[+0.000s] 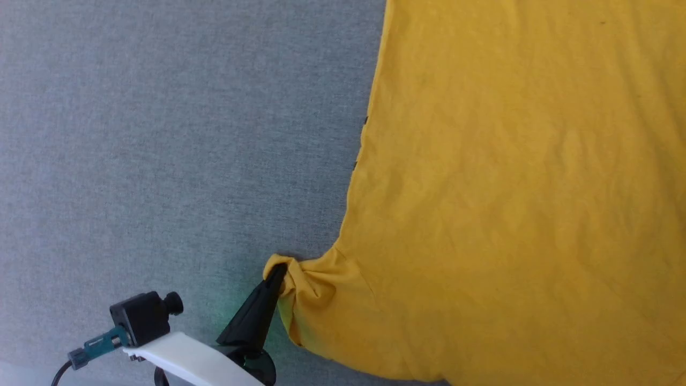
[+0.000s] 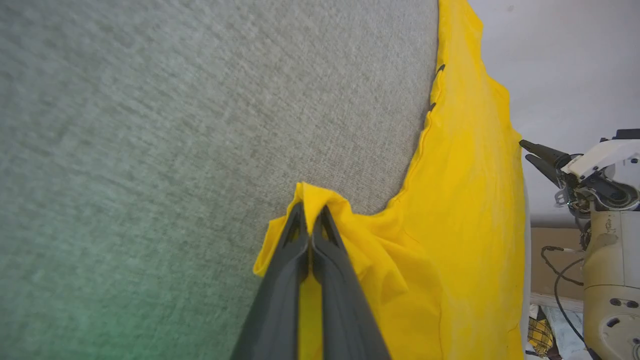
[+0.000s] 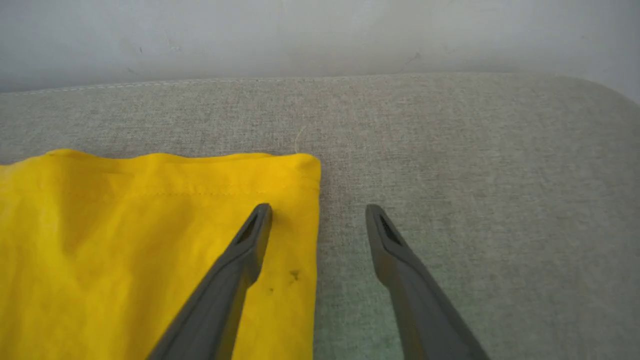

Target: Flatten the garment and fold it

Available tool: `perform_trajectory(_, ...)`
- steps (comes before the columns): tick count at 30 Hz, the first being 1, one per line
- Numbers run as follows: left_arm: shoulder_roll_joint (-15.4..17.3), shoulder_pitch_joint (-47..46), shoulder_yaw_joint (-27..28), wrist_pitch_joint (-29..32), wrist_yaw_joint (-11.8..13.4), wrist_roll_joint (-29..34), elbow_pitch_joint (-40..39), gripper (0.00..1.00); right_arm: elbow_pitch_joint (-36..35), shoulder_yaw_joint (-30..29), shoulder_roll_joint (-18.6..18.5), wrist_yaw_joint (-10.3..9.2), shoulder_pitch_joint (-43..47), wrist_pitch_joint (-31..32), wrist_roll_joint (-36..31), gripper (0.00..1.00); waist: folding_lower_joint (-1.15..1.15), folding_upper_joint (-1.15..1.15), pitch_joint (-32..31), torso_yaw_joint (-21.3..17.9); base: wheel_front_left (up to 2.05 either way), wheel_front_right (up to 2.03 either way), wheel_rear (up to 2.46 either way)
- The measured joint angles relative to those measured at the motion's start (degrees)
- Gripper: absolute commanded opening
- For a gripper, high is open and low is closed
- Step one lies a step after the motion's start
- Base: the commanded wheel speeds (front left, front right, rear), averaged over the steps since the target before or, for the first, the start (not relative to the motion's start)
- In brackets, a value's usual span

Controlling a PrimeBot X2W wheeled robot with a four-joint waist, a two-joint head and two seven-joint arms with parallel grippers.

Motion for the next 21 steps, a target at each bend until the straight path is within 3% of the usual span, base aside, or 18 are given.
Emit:
perform_trajectory(4,-0.44,-0.86,-0.34,-0.26,-0.63,0.00,0.21,0.00,0.31,-0.45,0.21,0.00,-0.69,-0.20,-0.62,1.00,0.00,0.00,1.63,1.16,0.00,0.00,0.00)
perform_trajectory(5,-0.52,-0.91,-0.44,-0.55,-0.71,0.00,0.26,0.00,0.35,-0.64,0.30,0.00,-0.70,-0.24,-0.76,0.46,0.00,0.00,1.97,1.41,0.00,0.00,0.00)
perform_trajectory(6,-0.62,-0.93,-0.52,-0.68,-0.74,0.00,0.29,0.00,0.31,-0.83,0.38,0.00,-0.80,-0.59,-0.92,0.00,-0.01,0.00,2.27,1.62,0.00,0.00,0.00)
perform_trajectory(14,-0.99,-1.16,-0.32,-1.42,-0.80,0.29,0.93,0.00,-0.09,0.32,1.56,0.00,-1.68,-3.30,-1.57,0.00,0.00,0.00,2.30,1.46,0.00,0.00,0.00)
perform_trajectory(21,-0.55,-0.95,0.90,-1.56,0.09,0.34,2.45,0.00,-6.13,4.58,1.88,0.01,3.76,-6.26,7.98,0.00,0.00,0.00,-1.90,-0.27,0.00,0.00,0.00)
